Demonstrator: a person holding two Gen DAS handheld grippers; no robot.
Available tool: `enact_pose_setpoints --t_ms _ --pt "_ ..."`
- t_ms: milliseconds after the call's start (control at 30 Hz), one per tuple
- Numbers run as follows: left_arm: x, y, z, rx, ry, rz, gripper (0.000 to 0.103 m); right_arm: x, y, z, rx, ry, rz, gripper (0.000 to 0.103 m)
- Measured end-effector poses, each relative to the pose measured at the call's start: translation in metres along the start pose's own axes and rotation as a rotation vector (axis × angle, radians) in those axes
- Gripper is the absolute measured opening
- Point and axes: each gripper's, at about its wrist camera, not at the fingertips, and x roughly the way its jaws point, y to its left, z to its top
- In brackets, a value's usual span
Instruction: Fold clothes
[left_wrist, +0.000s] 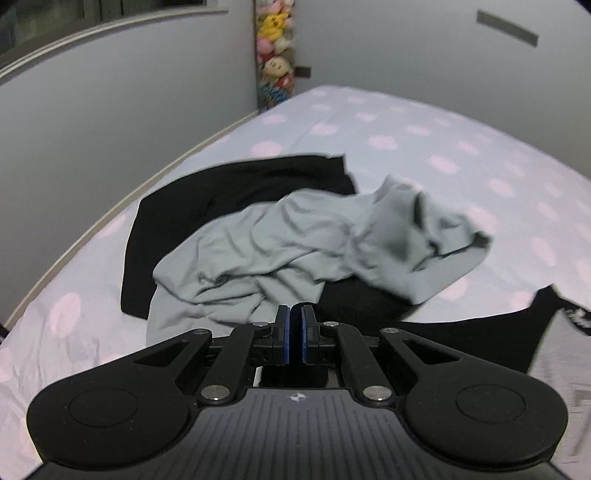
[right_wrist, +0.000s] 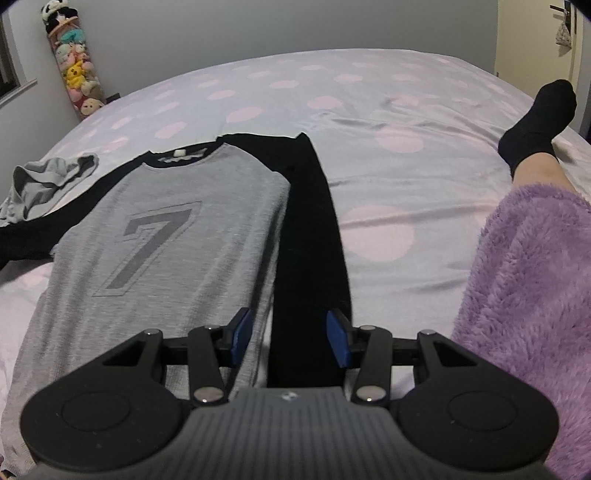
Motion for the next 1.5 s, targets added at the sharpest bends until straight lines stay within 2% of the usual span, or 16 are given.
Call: enact_pose_setpoints --t_ms 100,167,233,333,467,633,733,800,833,900,1100,1233,1367,1500 --pt "0.010 0.002 -0.009 -0.013 0.028 -0.019 0.011 -0.004 -0.006 0.004 0.005 0.006 -0.037 0.050" --pt "0.005 -0.005 -0.017 0.006 0.014 -0.028 0.018 -0.006 -0.014 0.006 0.015 0.030 -0.069 0.050" --pt "-0.005 -0.019 -0.029 0.039 -0.001 -0.044 0.019 -0.007 -0.022 0.005 0.036 0.063 -0.079 0.049" --pt "-0.021 -0.042 -0.048 0.050 -0.005 -0.130 0.024 -0.009 -0.030 -0.001 0.063 0.117 -0.054 0.044" --pt "-0.041 -0.075 -0.081 0.063 0.012 -0.249 0.026 -0.021 -0.021 -0.011 0.047 0.142 -0.006 0.044" --pt "-0.057 -0.102 -0.119 0.097 0.054 -0.315 0.026 -0.031 0.005 -0.026 -0.044 0.166 0.045 0.043" --pt "-0.064 -0.106 -0.134 0.089 0.076 -0.335 0.026 -0.024 0.014 -0.034 -0.090 0.214 0.032 0.041" --pt "-0.069 -0.103 -0.141 0.073 0.084 -0.340 0.026 -0.013 0.013 -0.041 -0.090 0.275 0.026 0.028" --pt "-0.071 -0.102 -0.143 0.067 0.085 -0.341 0.027 -0.008 0.012 -0.044 -0.089 0.301 0.024 0.026" --pt "-0.075 -0.098 -0.145 0.059 0.083 -0.336 0.027 -0.007 0.011 -0.046 -0.081 0.307 0.033 0.007" --pt "-0.089 -0.088 -0.148 0.033 0.061 -0.332 0.027 -0.044 -0.003 -0.034 -0.033 0.168 0.023 0.007" --pt "-0.091 -0.088 -0.149 0.027 0.067 -0.334 0.027 -0.078 -0.028 -0.011 0.001 0.047 -0.021 0.007" --pt "-0.092 -0.090 -0.149 0.027 0.068 -0.353 0.027 -0.105 -0.067 0.027 0.064 -0.075 -0.101 0.006" --pt "-0.094 -0.090 -0.150 0.023 0.068 -0.359 0.027 -0.119 -0.116 0.061 0.163 -0.162 -0.196 0.006"
